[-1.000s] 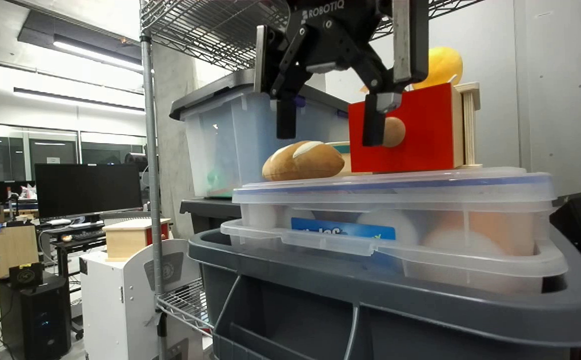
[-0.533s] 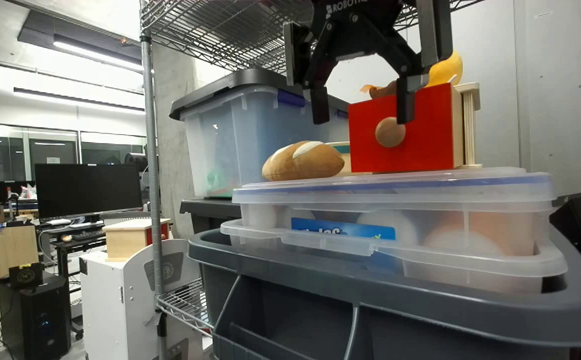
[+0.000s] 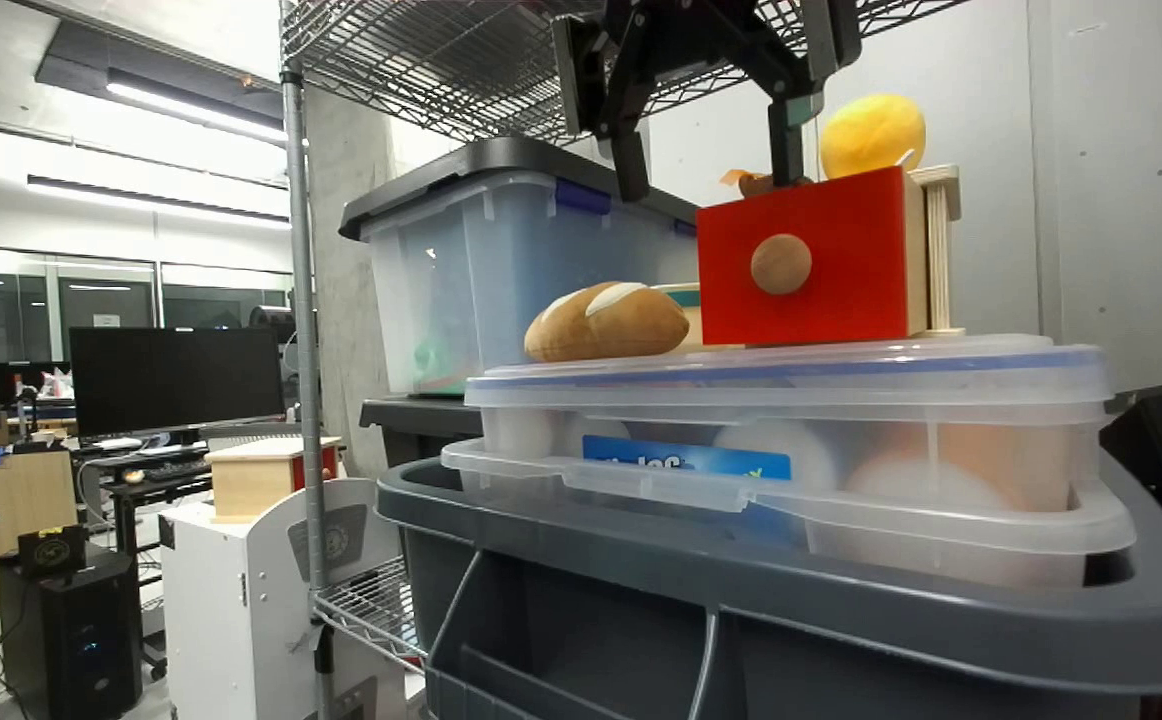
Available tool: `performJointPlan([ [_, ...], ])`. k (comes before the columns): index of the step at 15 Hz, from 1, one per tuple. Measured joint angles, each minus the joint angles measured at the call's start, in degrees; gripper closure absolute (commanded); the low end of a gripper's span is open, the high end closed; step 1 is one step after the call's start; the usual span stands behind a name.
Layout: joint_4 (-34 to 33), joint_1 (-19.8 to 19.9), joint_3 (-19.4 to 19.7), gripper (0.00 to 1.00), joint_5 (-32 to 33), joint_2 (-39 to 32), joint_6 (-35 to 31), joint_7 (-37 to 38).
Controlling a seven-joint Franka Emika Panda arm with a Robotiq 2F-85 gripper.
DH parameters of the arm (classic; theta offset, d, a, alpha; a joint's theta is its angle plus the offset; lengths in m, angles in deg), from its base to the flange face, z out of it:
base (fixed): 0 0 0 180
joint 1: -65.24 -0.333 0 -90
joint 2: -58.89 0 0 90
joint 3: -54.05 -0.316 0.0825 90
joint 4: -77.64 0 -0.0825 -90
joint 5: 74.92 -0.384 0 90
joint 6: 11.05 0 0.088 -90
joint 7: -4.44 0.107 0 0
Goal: Put the yellow plushie in the white bowl
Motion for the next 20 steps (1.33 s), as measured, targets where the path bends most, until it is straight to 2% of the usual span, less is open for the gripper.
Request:
performJointPlan([
  [5, -2.08, -0.71, 0.01, 0.0, -0.05, -0.32, -2.15, -1.2],
  [9, -5.03, -0.77, 0.21, 0.0, -0.72, -3.3, -4.9, -3.19],
  [12, -7.98, -0.77, 0.7, 0.0, -3.11, -6.82, -6.96, -6.51],
  [20, -16.94, 1.01, 1.09, 0.0, -10.08, -13.92, -7.19, -12.84],
])
